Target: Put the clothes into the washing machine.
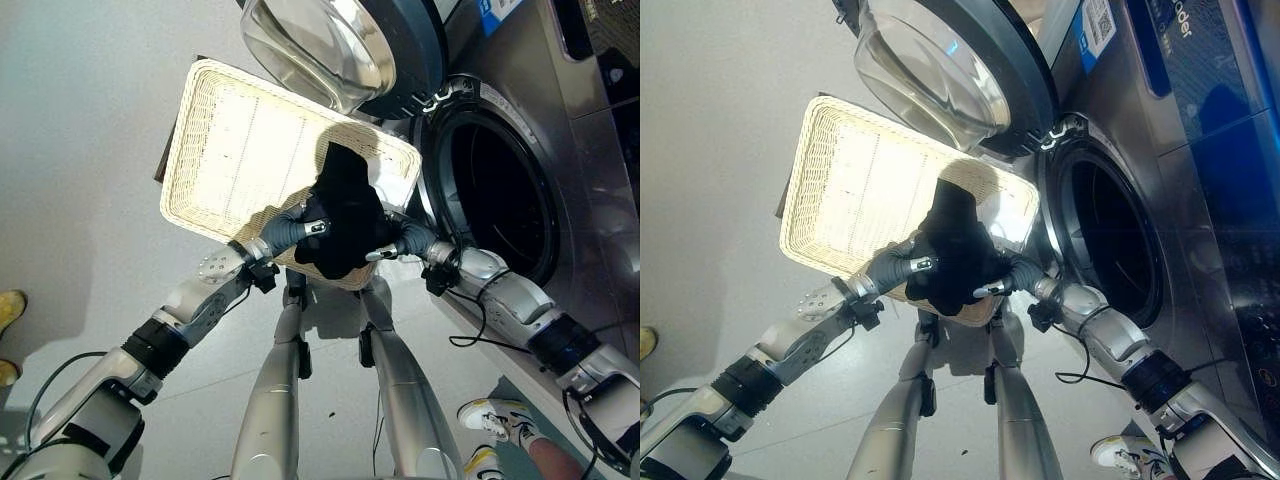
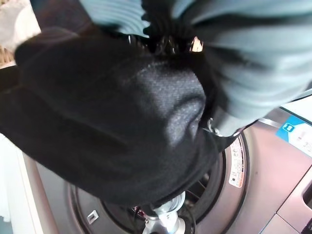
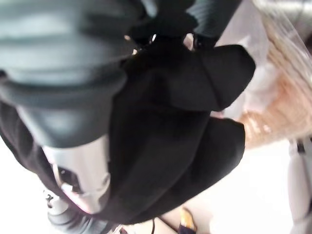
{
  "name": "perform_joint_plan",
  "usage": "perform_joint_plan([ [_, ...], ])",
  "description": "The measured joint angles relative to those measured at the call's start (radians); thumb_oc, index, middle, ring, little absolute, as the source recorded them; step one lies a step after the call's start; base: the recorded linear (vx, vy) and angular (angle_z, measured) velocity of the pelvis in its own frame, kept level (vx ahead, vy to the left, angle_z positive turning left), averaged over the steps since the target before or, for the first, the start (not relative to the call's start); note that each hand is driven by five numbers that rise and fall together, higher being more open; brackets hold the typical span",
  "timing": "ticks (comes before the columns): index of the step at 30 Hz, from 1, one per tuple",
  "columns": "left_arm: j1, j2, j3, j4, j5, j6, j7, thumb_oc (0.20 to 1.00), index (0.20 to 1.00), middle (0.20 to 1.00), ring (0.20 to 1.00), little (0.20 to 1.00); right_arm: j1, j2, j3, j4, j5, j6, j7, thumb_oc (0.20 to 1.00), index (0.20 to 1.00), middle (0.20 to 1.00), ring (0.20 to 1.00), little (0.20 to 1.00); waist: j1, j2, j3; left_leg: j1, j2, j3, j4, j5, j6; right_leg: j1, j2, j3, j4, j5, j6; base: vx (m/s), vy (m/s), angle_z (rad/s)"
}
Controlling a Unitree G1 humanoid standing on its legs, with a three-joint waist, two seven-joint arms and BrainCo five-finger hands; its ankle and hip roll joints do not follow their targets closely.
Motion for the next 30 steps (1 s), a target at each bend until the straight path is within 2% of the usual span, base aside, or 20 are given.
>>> perform_joint_plan([
  [1, -0.001, 0.000, 0.000, 0.000, 0.000, 0.000, 0.007, 0.200, 0.200, 0.200, 0.200, 0.200, 0.002, 0.002, 0.000, 0.000, 0.037, 0.006, 0.008, 0.291, 0.291, 0.291, 0.291, 0.291, -0.001, 0.000, 0.000, 0.000, 0.000, 0.000, 0.000, 0.000, 0.000, 0.000, 0.000, 0.000, 0.000, 0.000, 0.000, 0.00, 0.000, 0.00],
  [2, -0.002, 0.000, 0.000, 0.000, 0.000, -0.001, 0.009, 0.200, 0.200, 0.200, 0.200, 0.200, 0.003, 0.002, 0.000, 0.000, 0.051, 0.007, 0.009, 0.200, 0.200, 0.200, 0.200, 0.200, -0.001, 0.000, 0.000, 0.000, -0.001, 0.000, 0.000, 0.000, 0.000, 0.000, -0.001, 0.000, 0.000, -0.001, 0.001, 0.00, 0.000, 0.00],
  [8, -0.002, -0.003, 0.000, 0.000, 0.003, -0.011, 0.026, 0.200, 0.200, 0.200, 0.200, 0.200, 0.027, 0.042, -0.002, 0.003, 0.176, 0.018, 0.013, 0.200, 0.200, 0.200, 0.200, 0.200, -0.001, 0.000, 0.000, 0.000, -0.002, 0.000, 0.000, 0.000, 0.000, 0.000, 0.000, 0.000, 0.000, -0.002, 0.003, 0.00, 0.000, 0.00],
  [9, -0.002, -0.007, -0.007, 0.000, 0.005, -0.023, 0.037, 0.200, 0.200, 0.200, 0.200, 0.200, 0.053, 0.069, -0.006, 0.004, 0.263, 0.024, 0.014, 0.200, 0.200, 0.200, 0.200, 0.200, -0.001, 0.000, 0.000, 0.000, -0.003, 0.000, -0.001, 0.000, 0.000, 0.000, 0.000, 0.000, 0.000, -0.002, 0.003, 0.00, 0.000, 0.00],
  [12, -0.002, -0.016, -0.017, 0.000, 0.020, -0.026, 0.055, 0.200, 0.200, 0.200, 0.200, 0.200, 0.088, 0.099, -0.008, 0.005, 0.337, 0.023, 0.014, 0.200, 0.200, 0.200, 0.200, 0.200, -0.001, 0.000, 0.000, -0.002, -0.006, 0.001, -0.001, 0.000, 0.000, -0.003, 0.000, 0.001, 0.000, -0.003, 0.004, 0.00, 0.000, 0.00],
  [14, -0.002, -0.028, -0.019, -0.001, 0.025, -0.028, 0.084, 0.200, 0.200, 0.200, 0.200, 0.200, 0.121, 0.137, -0.009, 0.013, 0.435, 0.013, 0.014, 0.200, 0.200, 0.200, 0.200, 0.200, -0.002, 0.000, 0.000, -0.011, -0.006, 0.002, -0.001, -0.001, 0.000, -0.012, 0.000, 0.003, 0.000, -0.003, 0.004, 0.00, 0.000, 0.00],
  [17, -0.001, -0.046, -0.020, 0.000, 0.073, -0.030, 0.122, 0.200, 0.200, 0.200, 0.200, 0.200, 0.149, 0.168, -0.006, 0.032, 0.487, -0.007, 0.014, 0.200, 0.200, 0.200, 0.200, 0.200, -0.002, 0.000, 0.000, -0.019, -0.006, 0.003, -0.001, 0.000, 0.000, -0.022, 0.001, 0.004, 0.000, -0.003, 0.003, 0.00, 0.000, 0.00],
  [18, -0.002, -0.049, -0.020, 0.000, 0.085, -0.030, 0.127, 0.235, 0.235, 0.235, 0.235, 0.235, 0.150, 0.170, -0.006, 0.035, 0.489, -0.014, 0.014, 0.200, 0.200, 0.200, 0.200, 0.200, -0.002, 0.000, 0.000, -0.019, -0.006, 0.003, -0.001, 0.000, 0.000, -0.022, 0.001, 0.005, 0.000, -0.003, 0.003, 0.00, 0.000, 0.00],
  [19, 0.002, -0.054, -0.020, 0.000, 0.101, -0.030, 0.135, 0.329, 0.329, 0.329, 0.329, 0.329, 0.159, 0.174, -0.003, 0.036, 0.490, -0.025, 0.011, 0.200, 0.200, 0.200, 0.200, 0.200, -0.002, 0.000, 0.000, -0.019, -0.006, 0.003, -0.001, -0.001, 0.000, -0.022, 0.001, 0.006, -0.001, -0.003, 0.003, 0.00, 0.000, 0.00],
  [20, 0.002, -0.056, -0.020, 0.000, 0.103, -0.030, 0.143, 1.000, 1.000, 1.000, 1.000, 1.000, 0.159, 0.177, -0.003, 0.037, 0.491, -0.033, 0.008, 0.200, 0.200, 0.200, 0.200, 0.200, -0.002, 0.000, 0.000, -0.019, -0.006, 0.003, -0.001, -0.001, 0.000, -0.022, 0.002, 0.006, -0.001, -0.003, 0.003, 0.00, 0.000, 0.00],
  [24, -0.001, -0.063, -0.020, 0.004, 0.170, -0.041, 0.203, 1.000, 1.000, 1.000, 1.000, 1.000, 0.161, 0.200, -0.002, 0.057, 0.520, -0.065, 0.006, 0.200, 0.200, 0.200, 0.200, 0.200, -0.002, 0.000, 0.000, -0.019, -0.006, 0.004, -0.001, -0.001, -0.001, -0.023, 0.002, 0.009, -0.001, -0.003, 0.003, 0.00, 0.000, 0.00],
  [25, -0.003, -0.068, -0.021, 0.006, 0.242, -0.041, 0.275, 1.000, 1.000, 1.000, 1.000, 1.000, 0.161, 0.216, -0.002, 0.081, 0.546, -0.074, 0.006, 0.200, 0.200, 0.200, 0.200, 0.200, -0.002, 0.000, 0.000, -0.018, -0.006, 0.005, -0.001, -0.001, -0.001, -0.023, 0.002, 0.010, -0.001, -0.003, 0.003, 0.00, 0.000, 0.00],
  [26, -0.003, -0.068, -0.021, 0.006, 0.242, -0.041, 0.275, 1.000, 1.000, 1.000, 1.000, 1.000, 0.161, 0.216, -0.002, 0.081, 0.546, -0.074, 0.006, 0.200, 0.200, 0.200, 0.200, 0.200, -0.002, 0.000, 0.000, -0.018, -0.006, 0.005, -0.001, -0.001, -0.001, -0.023, 0.002, 0.010, -0.001, -0.003, 0.003, 0.00, 0.000, 0.00],
  [28, -0.002, -0.068, -0.042, 0.031, 0.348, -0.037, 0.404, 1.000, 1.000, 1.000, 1.000, 1.000, 0.162, 0.239, -0.004, 0.113, 0.582, -0.092, 0.006, 0.200, 0.200, 0.200, 0.200, 0.200, -0.002, 0.000, 0.000, -0.018, -0.006, 0.004, -0.001, -0.002, -0.001, -0.023, 0.003, 0.012, -0.001, -0.002, 0.003, 0.01, -0.033, -0.03],
  [30, -0.003, -0.069, -0.039, 0.071, 0.490, -0.010, 0.582, 1.000, 1.000, 1.000, 1.000, 1.000, 0.162, 0.259, -0.016, 0.135, 0.639, -0.116, 0.006, 0.200, 0.200, 0.200, 0.200, 0.200, -0.002, 0.000, 0.000, -0.017, -0.005, 0.005, 0.000, -0.002, -0.001, -0.023, 0.004, 0.012, 0.000, -0.002, 0.003, 0.01, -0.044, -0.02],
])
